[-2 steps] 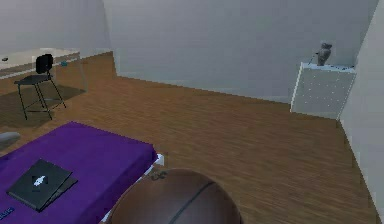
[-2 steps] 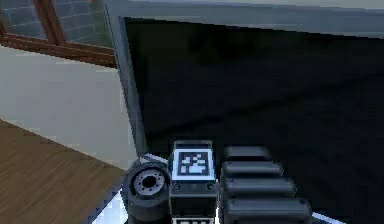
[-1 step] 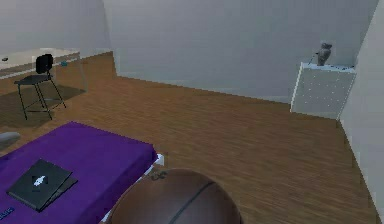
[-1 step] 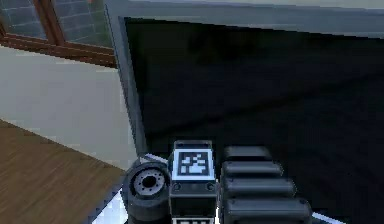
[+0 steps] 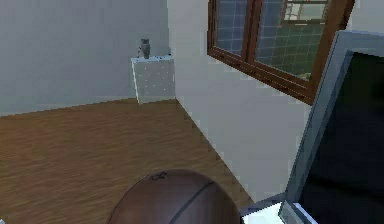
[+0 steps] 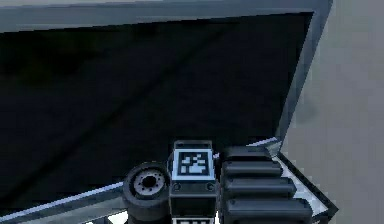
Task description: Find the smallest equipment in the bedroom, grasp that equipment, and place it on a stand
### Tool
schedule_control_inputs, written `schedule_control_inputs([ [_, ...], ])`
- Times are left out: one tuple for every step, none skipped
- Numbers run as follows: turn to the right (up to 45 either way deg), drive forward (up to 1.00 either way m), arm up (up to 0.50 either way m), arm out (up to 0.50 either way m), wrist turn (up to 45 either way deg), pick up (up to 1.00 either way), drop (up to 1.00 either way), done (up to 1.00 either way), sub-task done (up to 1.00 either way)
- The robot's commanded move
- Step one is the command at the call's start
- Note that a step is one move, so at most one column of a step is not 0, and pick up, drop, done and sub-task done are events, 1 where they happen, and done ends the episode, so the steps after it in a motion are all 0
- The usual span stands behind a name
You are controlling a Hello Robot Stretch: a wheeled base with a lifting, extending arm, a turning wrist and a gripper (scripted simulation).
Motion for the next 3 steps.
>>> schedule_control_inputs([
  [15.0, 0.0, 0.0, 0.0, 0.0, 0.0, 0.0, 0.0, 0.0],
  [0.0, 0.0, 0.0, 0.24, 0.0, 0.0, 0.0, 0.0, 0.0],
  [0.0, 0.0, 0.0, 0.0, 45.0, 0.0, 0.0, 0.0, 0.0],
])
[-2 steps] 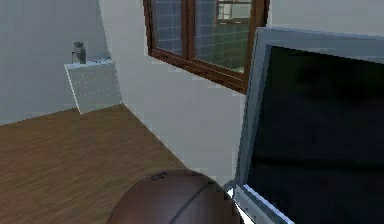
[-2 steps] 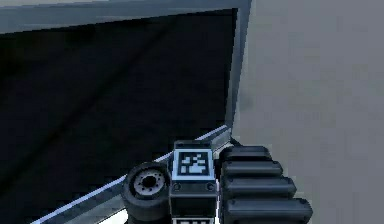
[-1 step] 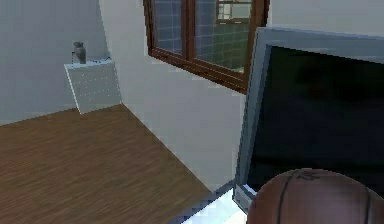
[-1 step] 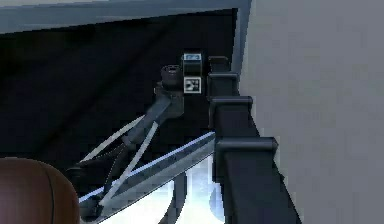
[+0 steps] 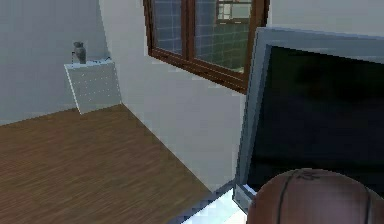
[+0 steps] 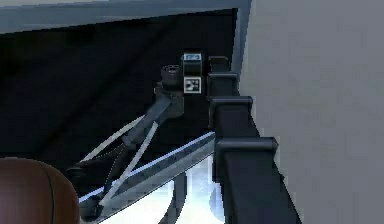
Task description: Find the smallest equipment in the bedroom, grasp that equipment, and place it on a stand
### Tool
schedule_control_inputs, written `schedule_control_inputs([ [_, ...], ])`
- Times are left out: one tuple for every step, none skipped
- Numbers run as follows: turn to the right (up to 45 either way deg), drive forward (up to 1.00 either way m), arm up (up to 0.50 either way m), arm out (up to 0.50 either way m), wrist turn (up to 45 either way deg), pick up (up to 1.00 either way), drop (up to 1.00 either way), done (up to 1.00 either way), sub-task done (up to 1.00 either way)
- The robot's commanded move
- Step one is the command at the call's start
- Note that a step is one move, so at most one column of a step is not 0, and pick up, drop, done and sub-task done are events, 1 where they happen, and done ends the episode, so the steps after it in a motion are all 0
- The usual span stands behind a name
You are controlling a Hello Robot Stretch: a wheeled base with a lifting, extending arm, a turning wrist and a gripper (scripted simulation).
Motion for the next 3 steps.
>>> schedule_control_inputs([
  [0.0, 0.0, 0.0, 0.0, 45.0, 0.0, 0.0, 0.0, 0.0],
  [0.0, 0.0, 0.0, 0.0, 0.0, 0.0, 1.0, 0.0, 0.0],
  [0.0, 0.0, 0.0, -0.1, 0.0, 0.0, 0.0, 0.0, 0.0],
])
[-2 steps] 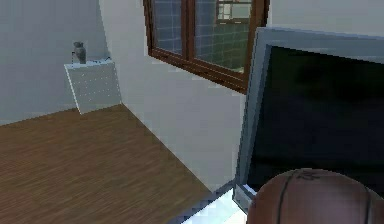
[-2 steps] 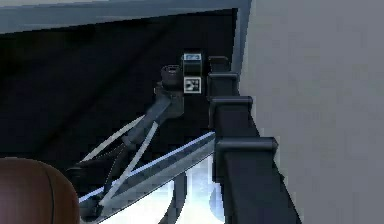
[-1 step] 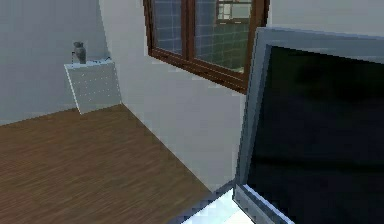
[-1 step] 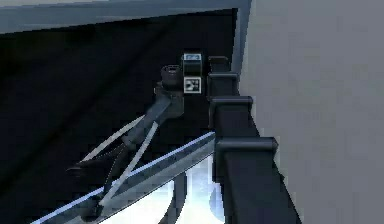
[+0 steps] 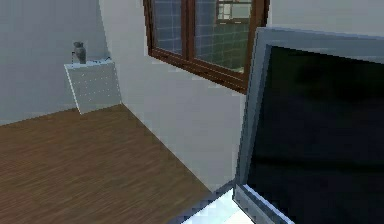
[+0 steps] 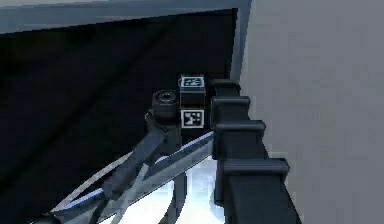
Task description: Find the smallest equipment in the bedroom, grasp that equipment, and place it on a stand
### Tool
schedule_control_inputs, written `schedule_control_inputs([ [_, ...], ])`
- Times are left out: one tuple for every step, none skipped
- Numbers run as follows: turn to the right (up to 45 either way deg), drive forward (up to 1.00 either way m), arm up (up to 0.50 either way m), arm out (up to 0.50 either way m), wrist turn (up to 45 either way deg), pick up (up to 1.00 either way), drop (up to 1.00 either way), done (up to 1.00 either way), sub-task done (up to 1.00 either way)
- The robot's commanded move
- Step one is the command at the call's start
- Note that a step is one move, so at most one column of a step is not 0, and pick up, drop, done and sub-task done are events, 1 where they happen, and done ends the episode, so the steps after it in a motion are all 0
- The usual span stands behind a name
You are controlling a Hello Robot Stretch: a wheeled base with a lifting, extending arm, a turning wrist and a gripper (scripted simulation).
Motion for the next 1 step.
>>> schedule_control_inputs([
  [0.0, 0.0, 0.0, 0.0, 0.0, 0.0, 0.0, 1.0, 0.0],
])
